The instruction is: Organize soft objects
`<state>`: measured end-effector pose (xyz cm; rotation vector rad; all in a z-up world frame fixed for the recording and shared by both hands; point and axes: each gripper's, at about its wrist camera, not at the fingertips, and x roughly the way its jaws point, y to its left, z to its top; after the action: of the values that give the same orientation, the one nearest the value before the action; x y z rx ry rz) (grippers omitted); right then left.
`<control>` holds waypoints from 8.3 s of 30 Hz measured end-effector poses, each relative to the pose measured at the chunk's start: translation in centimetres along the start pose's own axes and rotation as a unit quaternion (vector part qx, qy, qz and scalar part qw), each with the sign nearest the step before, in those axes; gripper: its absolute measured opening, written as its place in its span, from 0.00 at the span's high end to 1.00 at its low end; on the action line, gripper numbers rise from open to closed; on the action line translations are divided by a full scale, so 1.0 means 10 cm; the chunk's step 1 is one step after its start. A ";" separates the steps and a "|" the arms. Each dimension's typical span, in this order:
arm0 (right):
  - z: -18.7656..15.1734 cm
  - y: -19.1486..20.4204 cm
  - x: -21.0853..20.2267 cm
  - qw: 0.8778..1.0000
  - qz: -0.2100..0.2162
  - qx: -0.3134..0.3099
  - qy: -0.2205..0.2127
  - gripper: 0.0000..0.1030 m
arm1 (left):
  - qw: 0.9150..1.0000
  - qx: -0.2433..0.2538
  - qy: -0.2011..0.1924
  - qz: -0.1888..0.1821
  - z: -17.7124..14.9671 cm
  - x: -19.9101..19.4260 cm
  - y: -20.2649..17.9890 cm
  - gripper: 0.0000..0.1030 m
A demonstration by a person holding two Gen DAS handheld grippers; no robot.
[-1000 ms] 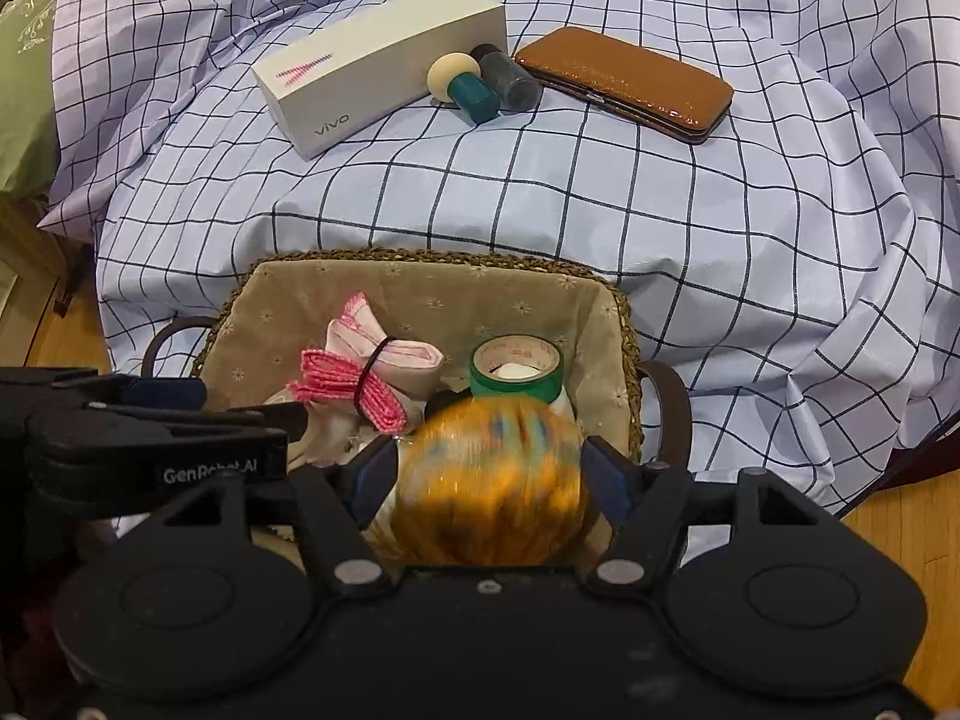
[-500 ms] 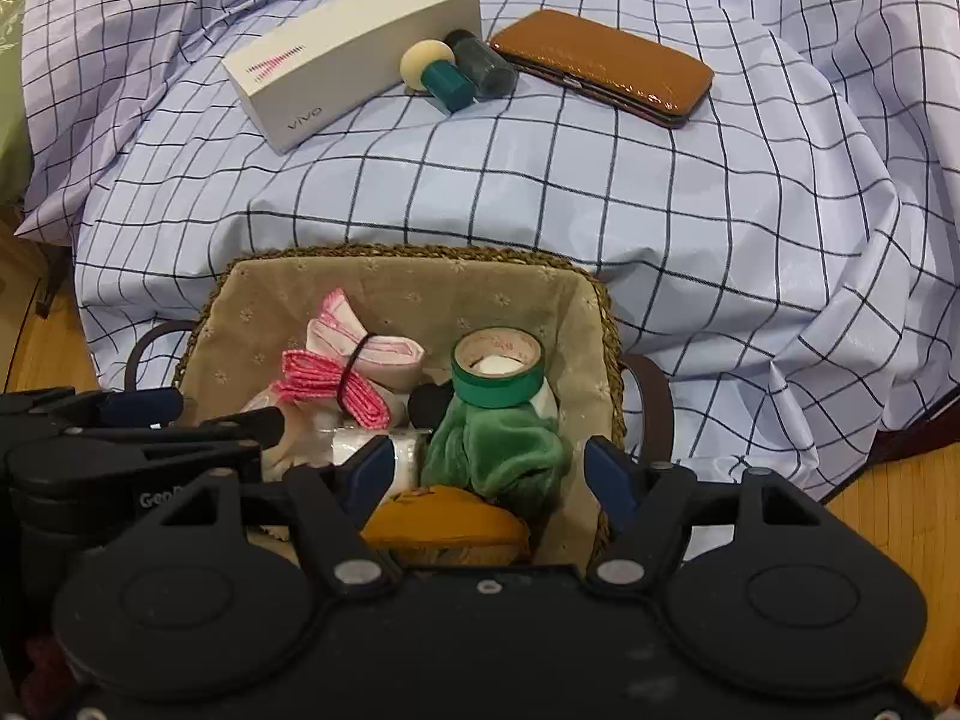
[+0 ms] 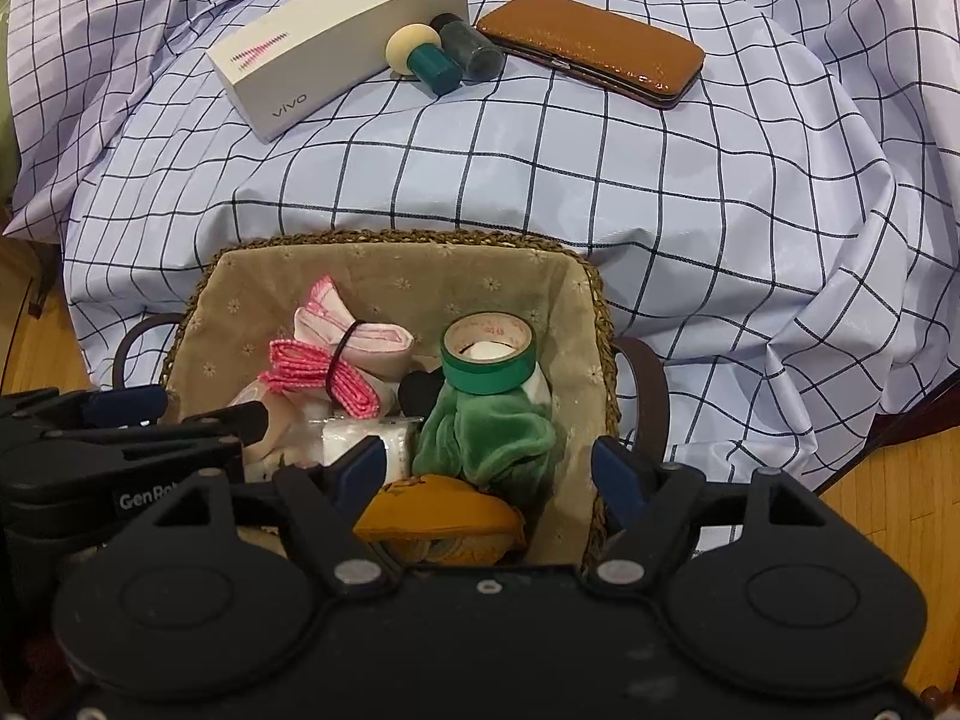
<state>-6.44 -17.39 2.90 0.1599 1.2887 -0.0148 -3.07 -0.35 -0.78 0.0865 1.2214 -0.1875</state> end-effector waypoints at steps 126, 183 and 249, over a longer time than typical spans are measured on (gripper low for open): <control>1.25 -0.34 0.33 0.967 -0.048 -0.098 -0.228 0.67 | 0.989 0.032 -0.121 -0.074 1.34 0.20 -0.42 0.33; 1.31 -1.02 0.32 0.969 -0.065 0.011 -0.237 0.66 | 0.992 0.029 -0.050 -0.110 1.72 0.64 -0.55 0.66; 1.61 0.22 0.61 0.976 0.046 -0.106 -0.183 0.59 | 0.975 0.176 -0.122 -0.053 1.11 0.24 -0.35 0.27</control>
<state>10.85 -16.73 1.59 0.0297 0.9067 0.1659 7.37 -5.83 0.86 0.2989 0.9384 -0.4939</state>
